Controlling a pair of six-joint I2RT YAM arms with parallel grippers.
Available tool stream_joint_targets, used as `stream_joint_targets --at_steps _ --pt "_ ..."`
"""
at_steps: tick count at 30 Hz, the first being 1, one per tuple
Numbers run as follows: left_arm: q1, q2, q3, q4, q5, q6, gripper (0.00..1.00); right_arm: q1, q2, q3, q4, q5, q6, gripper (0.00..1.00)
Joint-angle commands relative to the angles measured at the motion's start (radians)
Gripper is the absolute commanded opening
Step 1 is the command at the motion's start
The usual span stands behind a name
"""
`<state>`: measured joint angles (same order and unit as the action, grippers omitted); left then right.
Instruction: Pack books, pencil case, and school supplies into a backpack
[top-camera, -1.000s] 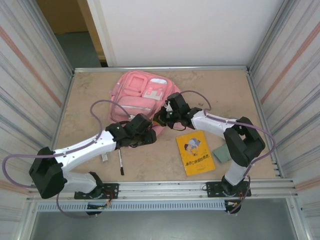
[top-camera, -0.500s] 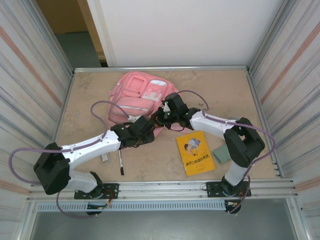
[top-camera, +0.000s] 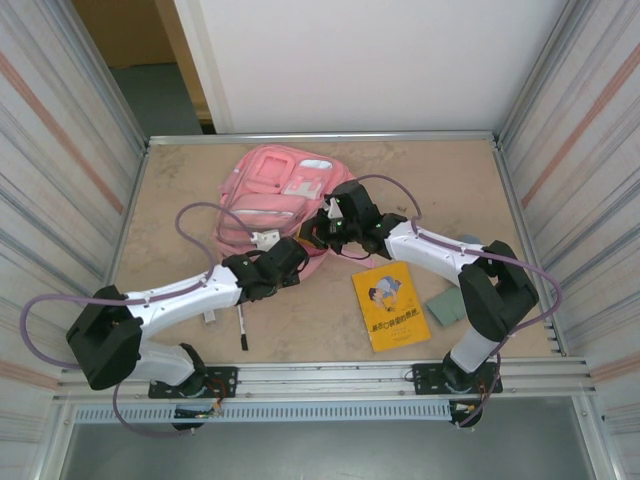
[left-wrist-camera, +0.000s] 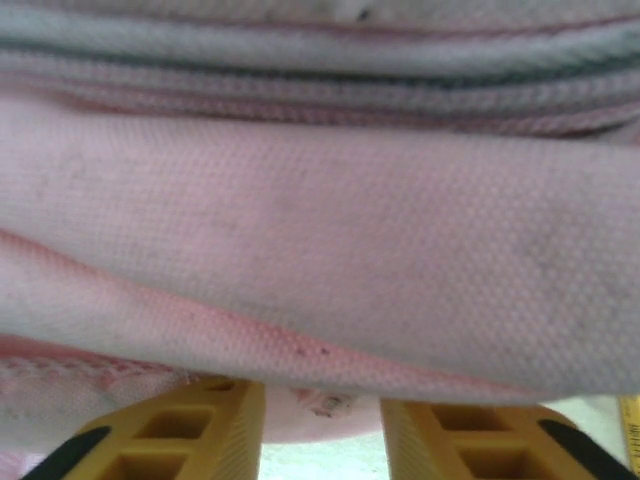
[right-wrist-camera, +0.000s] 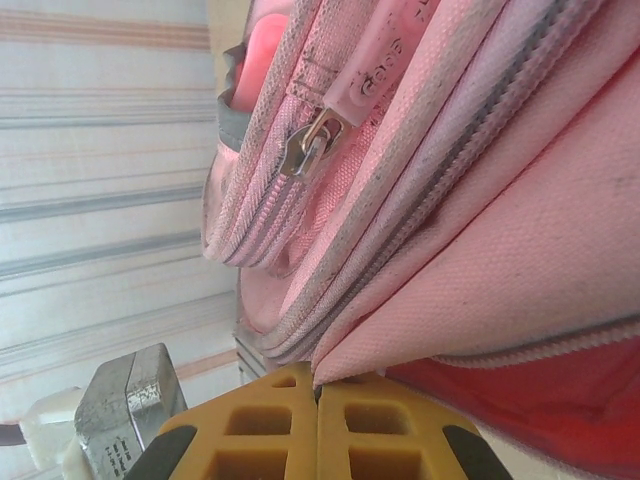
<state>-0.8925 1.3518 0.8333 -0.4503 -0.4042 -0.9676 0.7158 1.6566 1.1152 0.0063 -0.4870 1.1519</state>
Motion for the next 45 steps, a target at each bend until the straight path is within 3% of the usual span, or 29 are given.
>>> stream_joint_targets --at_steps 1,9,16,28,34,42,43,45 --pt "0.0 -0.002 -0.008 0.024 -0.058 0.052 0.25 0.008 -0.076 0.049 0.041 -0.045 -0.003 0.0" --pt "-0.001 -0.066 -0.014 0.048 0.018 0.189 0.1 0.001 -0.089 0.05 -0.004 -0.029 -0.044 0.0" --pt "0.016 -0.171 -0.089 0.073 0.107 0.193 0.0 -0.019 -0.085 0.033 -0.027 -0.023 -0.08 0.0" --pt "0.186 -0.34 -0.154 0.026 0.303 0.246 0.0 -0.117 -0.105 -0.009 -0.173 0.032 -0.241 0.0" --pt "0.253 -0.408 -0.212 0.021 0.295 0.283 0.0 -0.201 -0.082 -0.019 -0.177 -0.047 -0.323 0.0" --pt "0.252 -0.349 -0.228 0.158 0.473 0.313 0.0 -0.302 -0.012 -0.023 -0.224 -0.068 -0.388 0.0" --pt "0.246 -0.335 -0.224 0.175 0.488 0.313 0.0 -0.306 -0.01 -0.027 -0.227 -0.073 -0.384 0.04" --pt "0.223 -0.3 -0.212 0.221 0.507 0.311 0.0 -0.307 -0.014 -0.03 -0.242 -0.085 -0.355 0.34"
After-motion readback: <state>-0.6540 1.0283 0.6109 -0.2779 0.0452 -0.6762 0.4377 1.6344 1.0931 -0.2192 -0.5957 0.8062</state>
